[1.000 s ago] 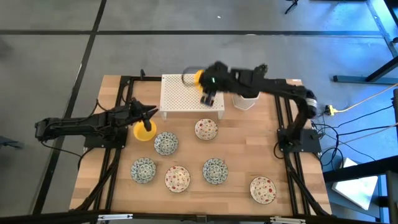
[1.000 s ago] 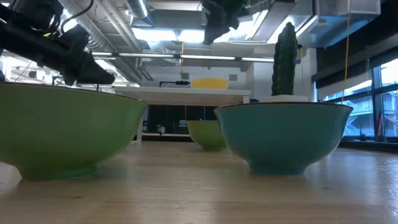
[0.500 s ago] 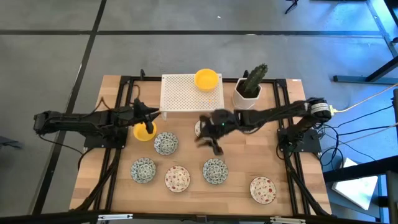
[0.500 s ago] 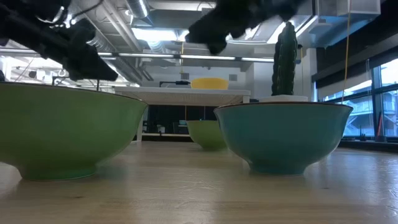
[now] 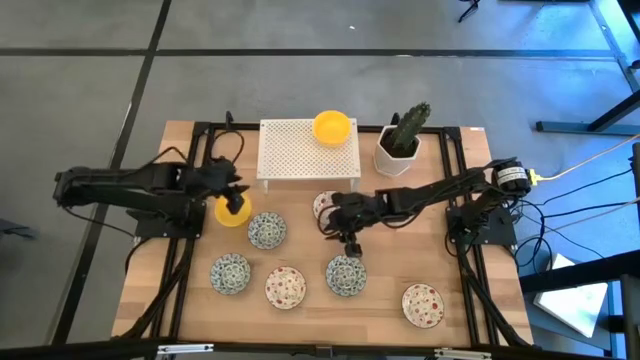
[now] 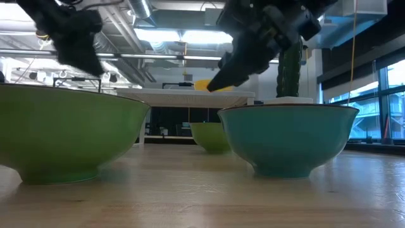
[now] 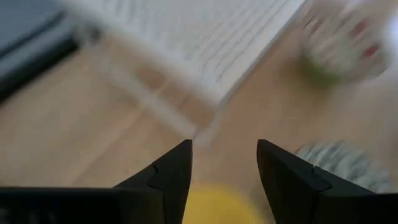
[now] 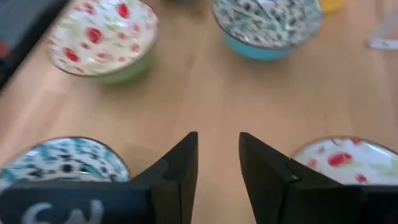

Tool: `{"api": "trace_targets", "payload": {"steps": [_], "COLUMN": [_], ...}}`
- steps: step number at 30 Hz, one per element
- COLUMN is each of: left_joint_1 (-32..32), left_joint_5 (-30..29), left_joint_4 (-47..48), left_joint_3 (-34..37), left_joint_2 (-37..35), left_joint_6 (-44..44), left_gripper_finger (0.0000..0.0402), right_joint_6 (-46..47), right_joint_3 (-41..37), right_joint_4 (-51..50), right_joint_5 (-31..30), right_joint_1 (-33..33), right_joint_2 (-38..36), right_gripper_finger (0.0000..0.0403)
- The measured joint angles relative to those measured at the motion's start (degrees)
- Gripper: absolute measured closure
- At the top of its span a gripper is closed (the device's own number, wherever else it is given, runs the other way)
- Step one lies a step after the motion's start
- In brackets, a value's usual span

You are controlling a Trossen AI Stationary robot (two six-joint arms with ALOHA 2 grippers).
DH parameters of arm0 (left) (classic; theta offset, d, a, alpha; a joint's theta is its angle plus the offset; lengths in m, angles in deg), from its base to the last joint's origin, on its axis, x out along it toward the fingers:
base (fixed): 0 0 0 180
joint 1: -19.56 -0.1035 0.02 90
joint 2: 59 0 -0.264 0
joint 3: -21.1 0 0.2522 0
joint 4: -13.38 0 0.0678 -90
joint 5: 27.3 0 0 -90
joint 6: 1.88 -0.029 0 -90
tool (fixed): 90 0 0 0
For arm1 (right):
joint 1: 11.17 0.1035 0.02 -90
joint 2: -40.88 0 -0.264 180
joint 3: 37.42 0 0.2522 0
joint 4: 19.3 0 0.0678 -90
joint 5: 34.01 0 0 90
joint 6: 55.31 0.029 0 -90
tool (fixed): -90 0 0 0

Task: Pick & Place Mini bowls
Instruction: Stack the yellow bowl on top of the yellow bowl on the shelf

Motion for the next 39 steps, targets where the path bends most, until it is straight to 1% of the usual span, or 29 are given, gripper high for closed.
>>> {"api": "trace_targets", "payload": {"steps": [2, 4, 8, 13, 20, 24, 27, 32, 35, 39], "left_joint_1": [0.00, -0.13, -0.22, -0.22, -0.90, -3.34, -5.76, -9.10, -11.37, -14.16], "left_joint_5": [0.52, 2.35, 4.39, 3.78, 0.68, 0.17, 2.54, 6.09, 6.42, 5.46], "left_joint_4": [7.53, 13.26, 20.14, 20.04, 20.05, 20.10, 19.29, 14.82, 13.94, 14.15], "left_joint_3": [-0.95, -0.93, -0.93, -0.93, -0.93, -0.93, -0.88, -0.88, -0.88, -0.88], "left_joint_2": [1.12, 2.33, 5.56, 9.50, 16.94, 20.63, 22.26, 23.51, 24.41, 25.89], "left_joint_6": [4.58, 8.73, 14.21, 15.10, 15.75, 12.51, 9.13, 4.18, 3.58, 3.36], "left_gripper_finger": [0.0224, 0.0222, 0.0216, 0.0206, 0.0201, 0.0201, 0.0201, 0.0209, 0.0214, 0.0218], "right_joint_6": [0.21, 0.55, 0.86, 2.02, 3.26, 3.63, 3.66, 3.72, 3.69, 3.65], "right_joint_3": [0.00, 0.02, 0.02, 0.02, 0.02, 0.04, 0.04, 0.04, 0.04, 0.06], "right_joint_4": [-0.67, -0.11, 0.08, 0.16, 0.29, 0.91, 0.88, 0.87, 0.85, 0.83], "right_joint_5": [-0.68, -0.68, -0.68, -0.66, -0.70, -0.70, -0.69, -0.70, -0.70, -0.70], "right_joint_1": [0.00, 0.00, 0.04, 0.11, 0.48, 0.72, 1.05, 1.62, 1.90, 2.14], "right_joint_2": [0.03, 0.01, 0.03, 0.03, 0.03, 0.03, 0.05, 0.06, 0.07, 0.07], "right_gripper_finger": [0.0287, 0.0287, 0.0287, 0.0287, 0.0287, 0.0287, 0.0287, 0.0287, 0.0287, 0.0287]}}
